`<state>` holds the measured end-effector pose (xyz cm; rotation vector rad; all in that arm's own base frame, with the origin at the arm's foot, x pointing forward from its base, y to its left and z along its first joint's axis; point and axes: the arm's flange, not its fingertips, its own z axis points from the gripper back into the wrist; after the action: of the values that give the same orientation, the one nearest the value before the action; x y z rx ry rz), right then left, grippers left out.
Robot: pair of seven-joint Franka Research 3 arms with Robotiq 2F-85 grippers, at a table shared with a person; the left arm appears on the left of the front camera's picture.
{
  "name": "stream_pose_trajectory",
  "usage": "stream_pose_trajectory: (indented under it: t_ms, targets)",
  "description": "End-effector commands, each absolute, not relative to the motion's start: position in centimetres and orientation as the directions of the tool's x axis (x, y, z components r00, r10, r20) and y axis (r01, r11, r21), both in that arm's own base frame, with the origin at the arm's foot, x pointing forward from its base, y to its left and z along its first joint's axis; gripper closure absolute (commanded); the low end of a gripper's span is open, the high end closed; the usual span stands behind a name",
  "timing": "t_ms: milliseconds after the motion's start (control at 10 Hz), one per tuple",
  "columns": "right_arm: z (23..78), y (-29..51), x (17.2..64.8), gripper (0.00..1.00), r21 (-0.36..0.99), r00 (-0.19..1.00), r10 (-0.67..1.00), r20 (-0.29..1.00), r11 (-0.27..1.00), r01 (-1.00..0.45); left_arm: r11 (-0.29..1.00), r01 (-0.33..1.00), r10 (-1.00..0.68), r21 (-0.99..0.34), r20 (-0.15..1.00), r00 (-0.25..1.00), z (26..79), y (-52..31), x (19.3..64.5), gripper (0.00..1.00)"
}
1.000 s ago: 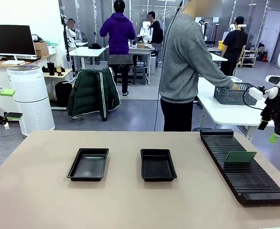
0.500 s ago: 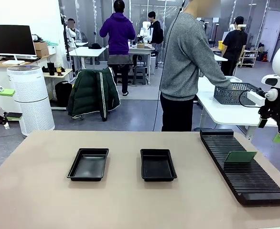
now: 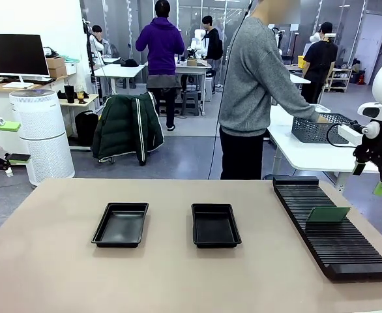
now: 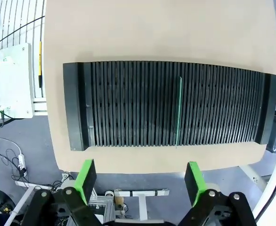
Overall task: Inspect and transfer BCBs to ESD trays.
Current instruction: Pick up the Blank PCB from the PCB Rack and place it in the left ESD tray.
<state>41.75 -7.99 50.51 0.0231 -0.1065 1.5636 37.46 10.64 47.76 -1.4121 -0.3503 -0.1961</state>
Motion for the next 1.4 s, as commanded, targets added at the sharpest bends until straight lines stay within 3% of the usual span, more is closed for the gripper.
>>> stream_pose_trajectory:
  t_ms: [0, 700, 1300]
  targets:
    - [48.9, -7.7, 41.7, 0.00, -0.105, -0.007, 0.998, 0.058, -0.001, -0.995, 0.153, 0.340, 0.074, -0.928, 0.354, 0.932, 47.8, 10.6, 37.4, 0.00]
    - [43.6, -5.2, 42.8, 0.00, -0.198, -0.086, 0.996, 0.021, -0.080, -0.977, 0.153, 0.340, 0.074, -0.928, 0.354, 0.932, 47.8, 10.6, 37.4, 0.00]
    - [40.8, -4.2, 42.9, 0.00, -0.262, -0.050, 0.999, -0.007, -0.050, -0.964, 0.153, 0.340, 0.074, -0.928, 0.354, 0.932, 47.8, 10.6, 37.4, 0.00]
